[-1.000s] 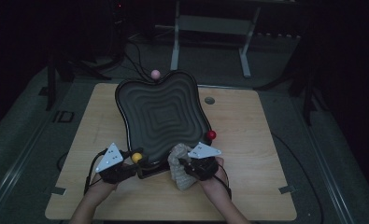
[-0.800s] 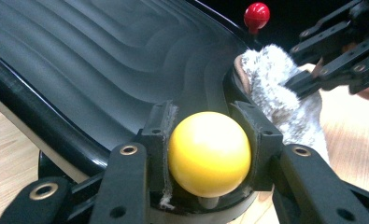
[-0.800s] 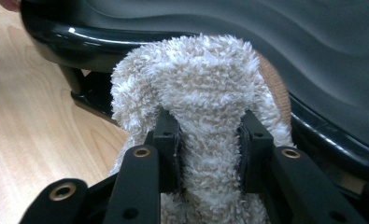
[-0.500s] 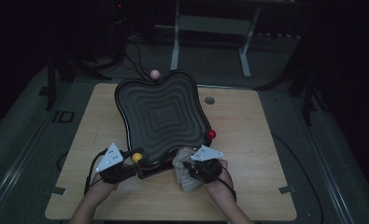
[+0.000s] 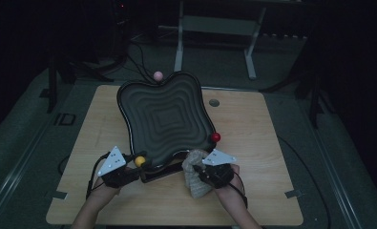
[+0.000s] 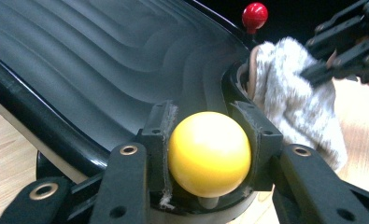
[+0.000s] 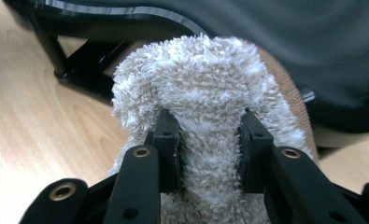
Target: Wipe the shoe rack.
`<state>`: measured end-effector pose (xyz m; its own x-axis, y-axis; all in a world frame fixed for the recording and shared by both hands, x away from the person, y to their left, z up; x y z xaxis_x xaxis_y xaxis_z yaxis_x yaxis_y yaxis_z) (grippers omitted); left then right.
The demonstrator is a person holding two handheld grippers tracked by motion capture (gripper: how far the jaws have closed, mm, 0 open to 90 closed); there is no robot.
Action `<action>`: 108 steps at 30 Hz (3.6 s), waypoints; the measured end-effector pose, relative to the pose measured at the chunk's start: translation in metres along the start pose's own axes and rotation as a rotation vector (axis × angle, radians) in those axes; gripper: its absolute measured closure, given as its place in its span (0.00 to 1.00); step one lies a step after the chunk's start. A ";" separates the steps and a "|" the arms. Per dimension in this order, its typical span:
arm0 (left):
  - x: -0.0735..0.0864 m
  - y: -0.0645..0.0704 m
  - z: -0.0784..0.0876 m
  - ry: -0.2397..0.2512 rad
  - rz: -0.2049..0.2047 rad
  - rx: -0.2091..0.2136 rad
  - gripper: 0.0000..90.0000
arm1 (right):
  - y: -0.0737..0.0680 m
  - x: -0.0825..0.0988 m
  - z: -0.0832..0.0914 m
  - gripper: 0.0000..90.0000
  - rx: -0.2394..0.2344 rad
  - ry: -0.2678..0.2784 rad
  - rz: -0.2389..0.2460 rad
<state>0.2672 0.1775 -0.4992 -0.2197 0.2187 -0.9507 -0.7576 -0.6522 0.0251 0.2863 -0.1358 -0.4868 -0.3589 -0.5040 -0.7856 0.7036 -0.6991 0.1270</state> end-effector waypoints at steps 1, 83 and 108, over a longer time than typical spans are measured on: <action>0.000 0.000 0.000 -0.003 -0.002 0.002 0.66 | 0.004 0.001 0.002 0.74 0.009 0.007 -0.011; 0.000 -0.001 -0.001 -0.001 -0.001 0.015 0.66 | 0.031 0.026 -0.057 0.74 0.060 -0.081 -0.115; 0.000 0.001 -0.001 0.002 0.009 0.004 0.66 | 0.010 0.030 -0.066 0.74 0.029 -0.068 -0.054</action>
<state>0.2674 0.1763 -0.4994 -0.2259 0.2113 -0.9510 -0.7582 -0.6511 0.0354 0.3229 -0.1244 -0.5490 -0.4373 -0.4982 -0.7487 0.6645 -0.7400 0.1043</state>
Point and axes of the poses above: each handheld gripper's, and its own axes: z roughly backward along the jaws, x roughly out of its underside, y roughly to its right, the point moved 1 cm from there along -z, roughly forward along the jaws, and after that the axes turned 2 degrees about x, right-handed, at the moved point
